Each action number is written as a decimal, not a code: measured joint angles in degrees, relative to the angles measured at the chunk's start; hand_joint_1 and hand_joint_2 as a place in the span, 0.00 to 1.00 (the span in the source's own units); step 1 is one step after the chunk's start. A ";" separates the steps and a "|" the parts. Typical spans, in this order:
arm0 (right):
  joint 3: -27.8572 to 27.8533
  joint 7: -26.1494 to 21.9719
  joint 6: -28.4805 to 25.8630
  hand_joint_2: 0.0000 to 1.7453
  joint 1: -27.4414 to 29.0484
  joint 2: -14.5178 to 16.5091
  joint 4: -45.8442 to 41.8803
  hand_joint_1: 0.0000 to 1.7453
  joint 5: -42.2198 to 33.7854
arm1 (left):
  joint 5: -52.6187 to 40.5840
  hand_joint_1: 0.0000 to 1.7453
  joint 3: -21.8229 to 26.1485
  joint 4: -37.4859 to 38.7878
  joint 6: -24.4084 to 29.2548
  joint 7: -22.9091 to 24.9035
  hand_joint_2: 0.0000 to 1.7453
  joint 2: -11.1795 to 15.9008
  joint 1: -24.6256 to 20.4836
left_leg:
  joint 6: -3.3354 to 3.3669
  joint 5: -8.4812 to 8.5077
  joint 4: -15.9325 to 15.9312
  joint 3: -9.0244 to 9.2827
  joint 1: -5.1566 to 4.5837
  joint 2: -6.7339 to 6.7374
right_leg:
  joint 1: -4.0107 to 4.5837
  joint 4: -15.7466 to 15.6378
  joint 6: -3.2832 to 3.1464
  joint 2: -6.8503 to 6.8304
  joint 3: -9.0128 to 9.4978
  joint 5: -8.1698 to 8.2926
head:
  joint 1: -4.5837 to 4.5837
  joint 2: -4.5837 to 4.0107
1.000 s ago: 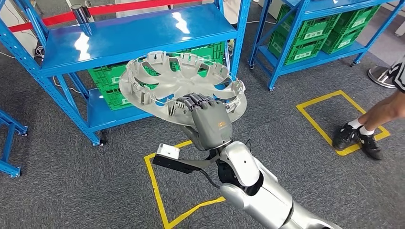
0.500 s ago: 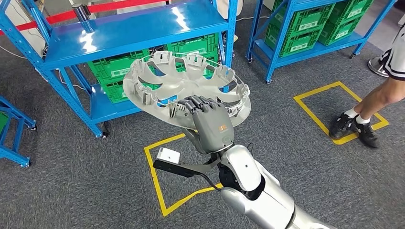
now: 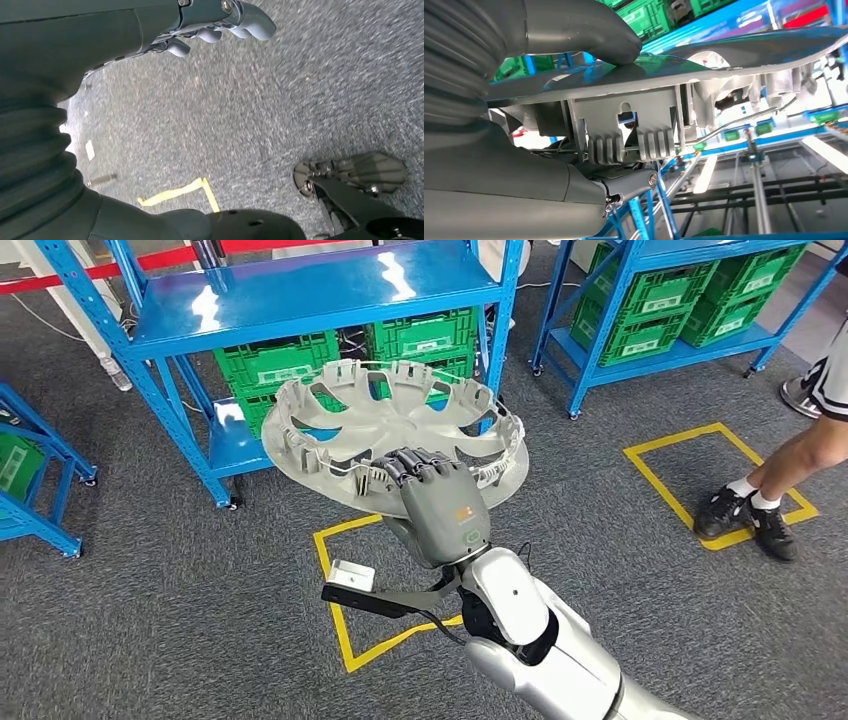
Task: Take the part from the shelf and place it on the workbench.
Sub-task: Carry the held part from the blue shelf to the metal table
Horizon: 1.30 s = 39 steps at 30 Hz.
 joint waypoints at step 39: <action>0.05 -0.54 1.07 1.00 0.30 -0.38 -1.02 1.00 -0.19 | 0.26 0.00 -0.01 -0.01 0.15 1.13 1.00 0.07 0.18 | -2.58 -1.01 4.65 -4.71 -0.14 -1.65 | 0.10 -8.25 -3.51 -0.20 4.38 1.94 | -0.56 0.00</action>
